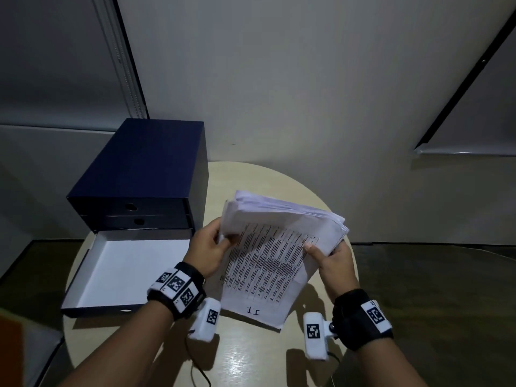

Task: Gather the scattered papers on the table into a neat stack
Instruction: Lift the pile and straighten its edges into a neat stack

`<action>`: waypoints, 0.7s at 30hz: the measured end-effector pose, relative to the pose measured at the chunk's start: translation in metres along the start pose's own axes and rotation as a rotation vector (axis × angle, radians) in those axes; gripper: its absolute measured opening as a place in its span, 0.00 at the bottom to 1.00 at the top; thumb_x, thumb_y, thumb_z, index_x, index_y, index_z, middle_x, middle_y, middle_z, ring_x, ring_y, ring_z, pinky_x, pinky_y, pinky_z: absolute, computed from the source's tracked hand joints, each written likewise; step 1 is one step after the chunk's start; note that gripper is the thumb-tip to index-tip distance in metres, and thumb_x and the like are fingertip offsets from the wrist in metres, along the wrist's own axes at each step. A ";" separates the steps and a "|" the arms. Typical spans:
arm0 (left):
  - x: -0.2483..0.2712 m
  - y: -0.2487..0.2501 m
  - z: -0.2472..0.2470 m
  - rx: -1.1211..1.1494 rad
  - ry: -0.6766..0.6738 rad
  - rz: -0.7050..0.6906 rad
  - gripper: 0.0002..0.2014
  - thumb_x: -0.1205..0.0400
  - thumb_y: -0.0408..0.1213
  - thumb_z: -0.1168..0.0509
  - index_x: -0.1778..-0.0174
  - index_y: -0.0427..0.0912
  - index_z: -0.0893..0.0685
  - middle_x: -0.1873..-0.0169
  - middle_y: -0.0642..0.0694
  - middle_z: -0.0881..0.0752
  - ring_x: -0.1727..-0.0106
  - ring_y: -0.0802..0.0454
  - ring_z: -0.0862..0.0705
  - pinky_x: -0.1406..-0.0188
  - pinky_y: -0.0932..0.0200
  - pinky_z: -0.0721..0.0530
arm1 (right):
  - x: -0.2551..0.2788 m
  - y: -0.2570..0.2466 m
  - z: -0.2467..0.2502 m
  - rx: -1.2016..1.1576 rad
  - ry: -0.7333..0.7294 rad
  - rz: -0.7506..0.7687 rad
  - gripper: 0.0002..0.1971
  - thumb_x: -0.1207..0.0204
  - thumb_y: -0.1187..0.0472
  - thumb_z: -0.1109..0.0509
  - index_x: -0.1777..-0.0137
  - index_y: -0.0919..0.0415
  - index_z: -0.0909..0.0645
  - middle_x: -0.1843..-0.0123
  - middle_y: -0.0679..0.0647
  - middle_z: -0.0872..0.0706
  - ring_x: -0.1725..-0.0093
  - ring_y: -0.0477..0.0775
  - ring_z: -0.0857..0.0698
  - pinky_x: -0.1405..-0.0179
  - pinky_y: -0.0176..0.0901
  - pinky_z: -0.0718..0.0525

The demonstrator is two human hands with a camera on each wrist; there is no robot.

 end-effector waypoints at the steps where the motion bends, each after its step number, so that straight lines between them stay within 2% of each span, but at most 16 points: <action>1: 0.002 0.004 0.001 -0.055 0.033 -0.028 0.12 0.24 0.42 0.31 0.45 0.55 0.16 0.53 0.50 0.09 0.48 0.48 0.12 0.47 0.40 0.13 | -0.001 -0.007 0.005 0.107 0.025 0.047 0.25 0.25 0.68 0.22 0.31 0.53 0.23 0.37 0.54 0.10 0.37 0.60 0.12 0.44 0.51 0.11; 3: 0.007 0.014 -0.003 -0.175 0.052 -0.102 0.13 0.26 0.40 0.34 0.45 0.50 0.15 0.58 0.47 0.10 0.55 0.44 0.13 0.52 0.44 0.13 | 0.002 -0.041 0.011 0.413 0.091 0.230 0.38 0.29 0.63 0.19 0.23 0.44 0.33 0.23 0.48 0.25 0.24 0.53 0.24 0.27 0.54 0.22; 5: 0.008 0.028 -0.014 -0.292 0.018 -0.202 0.12 0.25 0.36 0.35 0.46 0.42 0.15 0.62 0.43 0.10 0.58 0.40 0.14 0.56 0.47 0.14 | 0.011 -0.084 -0.003 0.758 0.054 0.484 0.42 0.30 0.56 0.19 0.18 0.46 0.36 0.17 0.48 0.34 0.16 0.52 0.38 0.18 0.57 0.37; 6: 0.008 0.035 -0.021 -0.339 -0.011 -0.244 0.11 0.24 0.34 0.35 0.47 0.40 0.16 0.63 0.43 0.11 0.59 0.40 0.14 0.58 0.48 0.14 | 0.014 -0.098 -0.017 0.917 -0.032 0.564 0.41 0.30 0.53 0.20 0.18 0.47 0.35 0.17 0.49 0.34 0.15 0.53 0.40 0.15 0.59 0.41; 7: 0.009 0.042 -0.029 -0.375 -0.045 -0.282 0.08 0.24 0.33 0.35 0.49 0.39 0.17 0.65 0.43 0.12 0.61 0.41 0.15 0.60 0.49 0.15 | 0.015 -0.100 -0.029 1.000 -0.151 0.587 0.39 0.31 0.50 0.22 0.20 0.47 0.33 0.18 0.50 0.29 0.16 0.55 0.36 0.16 0.61 0.40; 8: 0.010 0.048 -0.037 -0.397 -0.081 -0.316 0.06 0.23 0.32 0.34 0.52 0.40 0.17 0.67 0.45 0.13 0.62 0.42 0.17 0.62 0.50 0.17 | 0.013 -0.095 -0.036 1.018 -0.273 0.562 0.34 0.31 0.50 0.24 0.24 0.46 0.29 0.24 0.50 0.23 0.21 0.56 0.28 0.19 0.61 0.32; 10: 0.011 0.058 -0.052 -0.429 -0.138 -0.362 0.03 0.22 0.35 0.33 0.54 0.42 0.19 0.67 0.46 0.14 0.63 0.43 0.18 0.63 0.50 0.19 | 0.011 -0.084 -0.039 0.947 -0.401 0.494 0.17 0.29 0.53 0.26 0.41 0.45 0.20 0.42 0.47 0.11 0.40 0.55 0.14 0.40 0.57 0.16; 11: 0.012 0.061 -0.057 -0.432 -0.157 -0.366 0.05 0.21 0.39 0.32 0.52 0.44 0.18 0.66 0.47 0.13 0.62 0.45 0.17 0.63 0.52 0.19 | 0.009 -0.080 -0.034 0.870 -0.409 0.478 0.11 0.29 0.57 0.25 0.47 0.47 0.17 0.50 0.46 0.09 0.48 0.53 0.12 0.48 0.55 0.14; 12: 0.013 0.060 -0.059 -0.429 -0.178 -0.348 0.09 0.21 0.44 0.31 0.50 0.46 0.18 0.65 0.50 0.13 0.62 0.49 0.17 0.63 0.54 0.20 | 0.009 -0.079 -0.027 0.788 -0.395 0.465 0.09 0.28 0.61 0.23 0.50 0.50 0.14 0.54 0.46 0.09 0.51 0.50 0.11 0.51 0.53 0.13; 14: 0.014 0.040 -0.053 -0.462 -0.230 -0.243 0.15 0.23 0.52 0.28 0.45 0.51 0.20 0.63 0.57 0.15 0.62 0.58 0.18 0.63 0.59 0.21 | 0.013 -0.078 -0.008 0.648 -0.349 0.438 0.13 0.28 0.69 0.21 0.49 0.52 0.10 0.54 0.47 0.07 0.51 0.46 0.10 0.50 0.45 0.13; 16: 0.016 0.007 -0.033 -0.535 -0.272 -0.106 0.18 0.27 0.53 0.25 0.45 0.55 0.19 0.59 0.59 0.13 0.57 0.60 0.16 0.56 0.58 0.17 | 0.016 -0.071 0.017 0.468 -0.292 0.344 0.17 0.28 0.74 0.22 0.48 0.50 0.10 0.51 0.45 0.07 0.49 0.42 0.10 0.49 0.35 0.14; 17: 0.019 -0.007 -0.020 -0.542 -0.281 -0.039 0.17 0.28 0.52 0.23 0.47 0.55 0.17 0.56 0.59 0.12 0.55 0.59 0.15 0.53 0.56 0.16 | 0.016 -0.064 0.030 0.375 -0.255 0.291 0.18 0.28 0.75 0.22 0.48 0.50 0.10 0.51 0.44 0.06 0.49 0.42 0.09 0.49 0.34 0.14; 19: 0.024 -0.029 0.004 -0.433 -0.233 0.101 0.12 0.28 0.44 0.21 0.51 0.52 0.13 0.56 0.55 0.10 0.55 0.57 0.13 0.57 0.56 0.15 | 0.017 -0.044 0.050 0.224 -0.177 0.200 0.18 0.29 0.76 0.22 0.48 0.53 0.11 0.52 0.46 0.05 0.50 0.45 0.08 0.50 0.37 0.12; 21: 0.029 -0.042 0.016 -0.159 -0.083 0.214 0.11 0.28 0.32 0.21 0.53 0.47 0.13 0.57 0.49 0.10 0.57 0.53 0.13 0.62 0.62 0.17 | 0.016 -0.017 0.061 0.120 -0.091 0.112 0.16 0.30 0.77 0.22 0.48 0.57 0.12 0.54 0.47 0.05 0.52 0.46 0.07 0.53 0.37 0.11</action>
Point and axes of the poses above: each hand's wrist, its own x-axis away from the middle knuckle, its own z-axis out of the back of the hand, y = z × x, the point moved 8 cm from there along -x, towards the middle knuckle
